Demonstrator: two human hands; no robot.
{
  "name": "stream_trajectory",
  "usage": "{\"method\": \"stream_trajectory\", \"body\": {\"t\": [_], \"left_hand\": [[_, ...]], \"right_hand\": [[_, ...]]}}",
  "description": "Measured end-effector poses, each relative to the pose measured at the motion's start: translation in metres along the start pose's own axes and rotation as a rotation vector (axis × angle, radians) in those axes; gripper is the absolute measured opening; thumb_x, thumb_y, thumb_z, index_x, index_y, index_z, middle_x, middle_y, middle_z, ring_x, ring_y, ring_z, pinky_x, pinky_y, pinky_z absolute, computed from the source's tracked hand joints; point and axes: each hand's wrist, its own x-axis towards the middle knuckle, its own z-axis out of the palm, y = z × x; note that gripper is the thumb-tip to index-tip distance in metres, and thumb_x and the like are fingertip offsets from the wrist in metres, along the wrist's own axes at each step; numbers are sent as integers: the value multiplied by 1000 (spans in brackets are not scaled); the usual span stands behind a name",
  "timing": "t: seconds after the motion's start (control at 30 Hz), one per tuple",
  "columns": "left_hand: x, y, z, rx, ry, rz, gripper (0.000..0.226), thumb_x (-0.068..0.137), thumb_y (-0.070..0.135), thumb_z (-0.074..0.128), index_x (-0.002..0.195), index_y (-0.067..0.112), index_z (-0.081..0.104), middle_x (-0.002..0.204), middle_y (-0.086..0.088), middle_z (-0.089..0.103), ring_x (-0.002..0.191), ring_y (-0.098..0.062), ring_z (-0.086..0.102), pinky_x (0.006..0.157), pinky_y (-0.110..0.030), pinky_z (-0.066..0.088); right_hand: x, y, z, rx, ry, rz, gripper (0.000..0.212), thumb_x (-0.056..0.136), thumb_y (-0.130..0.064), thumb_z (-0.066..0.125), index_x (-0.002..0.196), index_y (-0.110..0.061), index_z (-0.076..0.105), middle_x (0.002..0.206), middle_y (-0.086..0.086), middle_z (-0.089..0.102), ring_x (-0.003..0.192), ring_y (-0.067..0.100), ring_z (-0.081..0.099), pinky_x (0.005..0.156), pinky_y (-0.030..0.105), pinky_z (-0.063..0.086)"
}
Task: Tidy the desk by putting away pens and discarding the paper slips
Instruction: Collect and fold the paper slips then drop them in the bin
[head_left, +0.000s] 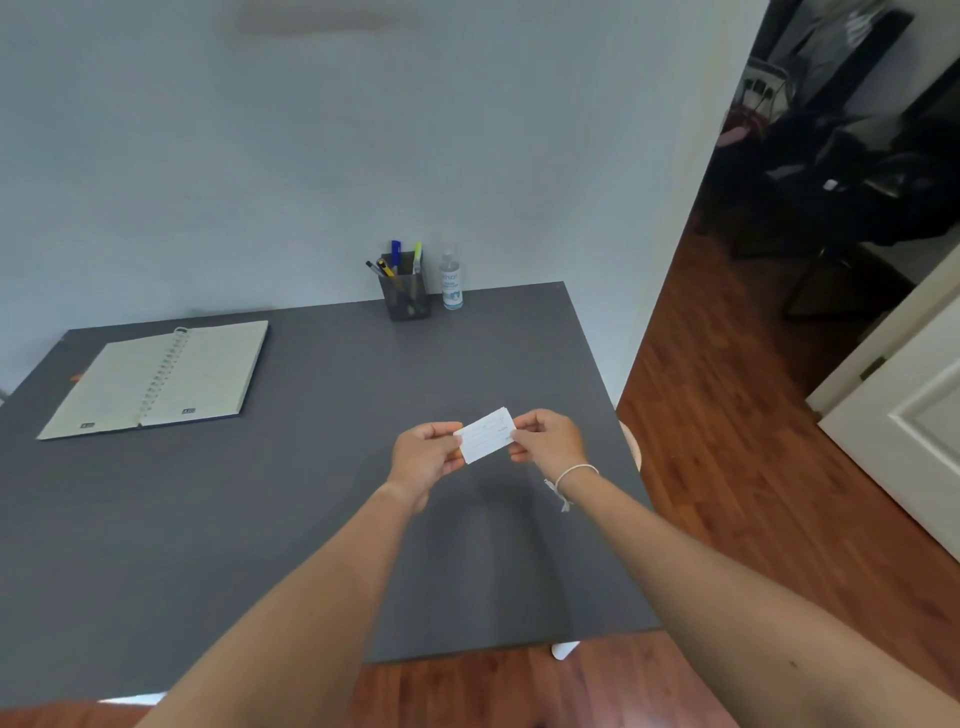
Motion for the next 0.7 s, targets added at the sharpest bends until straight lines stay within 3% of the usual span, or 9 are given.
{"method": "stream_trajectory", "body": {"t": [0.17, 0.3, 0.43, 0.53, 0.7], "left_hand": [[15, 8, 17, 18, -43, 0, 22, 88, -3, 53, 109, -2, 60, 95, -14, 63, 86, -24, 61, 77, -27, 55], [33, 16, 26, 31, -94, 5, 23, 89, -2, 52, 111, -1, 59, 89, -9, 64, 83, -21, 62, 69, -21, 58], [56, 24, 35, 52, -143, -6, 25, 89, -3, 51, 113, -4, 59, 100, -16, 62, 89, -25, 61, 64, -17, 57], [73, 33, 46, 76, -200, -7, 26, 89, -3, 51, 114, -4, 58, 100, -17, 63, 81, -20, 62, 62, -15, 57], [100, 43, 64, 120, -282, -11, 26, 90, -3, 50, 115, -2, 59, 103, -17, 63, 85, -21, 62, 64, -15, 57]], "right_hand": [[10, 1, -14, -8, 55, 19, 11, 82, 4, 53, 83, -6, 60, 81, 12, 65, 57, 17, 60, 63, 26, 57], [24, -2, -18, 1, 109, 30, 10, 81, 3, 54, 81, -6, 60, 83, 14, 66, 57, 18, 60, 66, 30, 58], [36, -5, -21, -12, 172, 48, 14, 82, 1, 56, 74, -10, 59, 81, 13, 67, 60, 21, 62, 71, 36, 59], [47, -8, -27, 4, 228, 69, 20, 81, 0, 57, 68, -15, 57, 78, 12, 66, 59, 21, 61, 75, 40, 59], [63, -12, -36, 74, 309, 112, 15, 81, 1, 58, 71, -11, 58, 69, 7, 61, 56, 17, 56, 69, 33, 57]]}}
